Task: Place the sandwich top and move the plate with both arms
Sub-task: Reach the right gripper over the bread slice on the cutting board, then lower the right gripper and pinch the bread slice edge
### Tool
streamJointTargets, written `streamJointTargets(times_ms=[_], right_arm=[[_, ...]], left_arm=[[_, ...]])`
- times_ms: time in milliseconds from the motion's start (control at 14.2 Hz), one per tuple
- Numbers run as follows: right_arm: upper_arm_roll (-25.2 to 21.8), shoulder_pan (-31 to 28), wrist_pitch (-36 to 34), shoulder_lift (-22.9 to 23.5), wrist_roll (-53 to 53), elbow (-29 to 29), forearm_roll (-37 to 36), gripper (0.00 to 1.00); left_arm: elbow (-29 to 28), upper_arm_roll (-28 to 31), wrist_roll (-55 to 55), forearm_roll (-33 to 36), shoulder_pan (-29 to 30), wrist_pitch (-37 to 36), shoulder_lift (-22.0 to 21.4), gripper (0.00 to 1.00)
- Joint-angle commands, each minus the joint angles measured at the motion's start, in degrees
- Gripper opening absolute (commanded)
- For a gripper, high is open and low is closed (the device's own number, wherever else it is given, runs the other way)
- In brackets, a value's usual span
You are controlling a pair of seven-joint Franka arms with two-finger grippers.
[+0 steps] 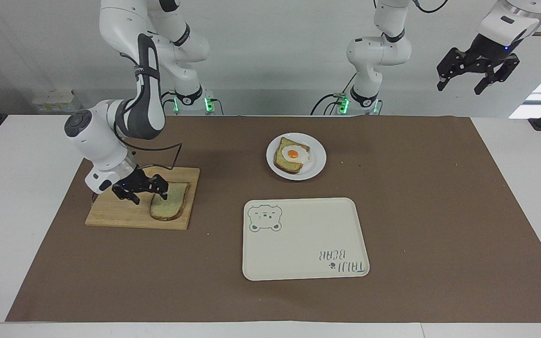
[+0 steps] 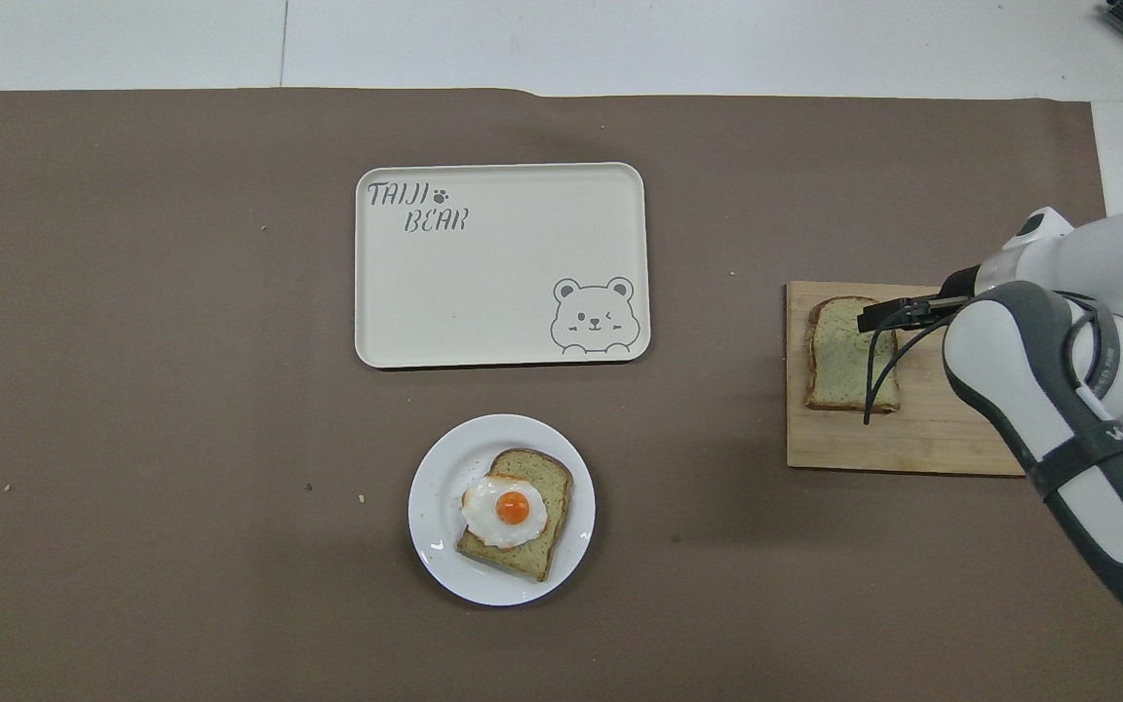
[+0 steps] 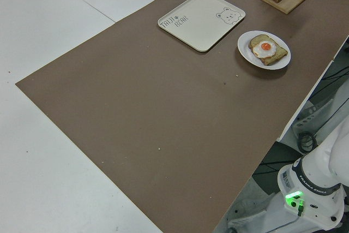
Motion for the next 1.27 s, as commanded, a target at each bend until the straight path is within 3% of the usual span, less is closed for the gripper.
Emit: streamJointTargets(times_ms=[0,705,775,916,1198], right_arm=[[0.44,-0.73,3.51,-0.32,-4.24,-3.42,2.12,1.0],[0.35,-0.91,5.1,0.03,-5.56,-5.8,4.14,1.0],[0.35,-0.91,5.1,0.12,-6.0,-5.81,4.14,0.9],[0.35,-0.91,5.1,0.12,-6.09,-5.72,4.14,0.59],[0.35,-0.82,5.1,0.12,-5.74,-5.72,4.14,0.09]], left_arm=[[-1.66,0.1,-0.15,0.13,0.04,0.15,-1.5,1.0],[-1.66,0.1,-0.24,0.13,0.22,0.15,-1.5,1.0],[-1.66,0.1,-0.24,0.13,0.13,0.23,-1.5,1.0],[-1.66,0.1,-0.32,0.13,-0.04,0.24,-1.5,1.0],[-1.66,0.1,-0.15,0.13,-0.04,0.24,-1.5,1.0]])
